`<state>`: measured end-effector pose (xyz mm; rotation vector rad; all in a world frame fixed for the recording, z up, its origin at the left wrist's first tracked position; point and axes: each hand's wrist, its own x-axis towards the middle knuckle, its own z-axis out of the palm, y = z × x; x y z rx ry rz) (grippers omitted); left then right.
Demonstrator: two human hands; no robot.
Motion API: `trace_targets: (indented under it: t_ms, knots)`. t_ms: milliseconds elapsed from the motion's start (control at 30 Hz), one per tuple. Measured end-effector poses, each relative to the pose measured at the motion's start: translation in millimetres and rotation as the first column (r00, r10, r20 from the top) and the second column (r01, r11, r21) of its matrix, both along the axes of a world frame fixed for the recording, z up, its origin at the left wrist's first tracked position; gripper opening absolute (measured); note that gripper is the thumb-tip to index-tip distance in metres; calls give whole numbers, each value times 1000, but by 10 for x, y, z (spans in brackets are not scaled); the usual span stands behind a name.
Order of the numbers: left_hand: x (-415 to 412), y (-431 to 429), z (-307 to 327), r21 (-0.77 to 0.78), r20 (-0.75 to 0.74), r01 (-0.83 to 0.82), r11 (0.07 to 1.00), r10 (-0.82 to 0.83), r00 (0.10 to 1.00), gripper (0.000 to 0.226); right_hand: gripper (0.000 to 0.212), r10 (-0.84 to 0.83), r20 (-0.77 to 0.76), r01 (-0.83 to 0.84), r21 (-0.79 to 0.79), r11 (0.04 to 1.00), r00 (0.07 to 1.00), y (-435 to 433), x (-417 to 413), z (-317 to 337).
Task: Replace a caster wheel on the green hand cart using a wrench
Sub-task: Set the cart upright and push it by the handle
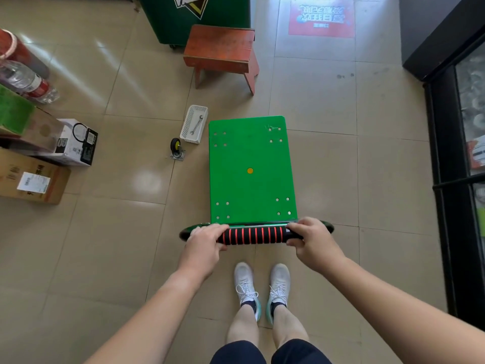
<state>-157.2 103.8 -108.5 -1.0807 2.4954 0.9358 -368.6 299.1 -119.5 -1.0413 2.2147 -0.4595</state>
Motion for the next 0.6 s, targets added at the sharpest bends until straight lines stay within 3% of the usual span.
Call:
trace_targets:
  t_ms: [167,467,600]
  knots:
    - [-426,-470,31,-83,-2,43,996,-43,999,40,26,26,-105,-26,1,1000,994,-510,-409,-6]
    - [-1054,-1164,14,-142,39,62,988,-57,998,33,15,56,-149,-52,30,998,987,-1234,-971,-21]
    - [-1248,-1352,-13,-182,18,49,982,-47,999,32,20,55,-166,-49,41,998,985,-1486,-1142,-18]
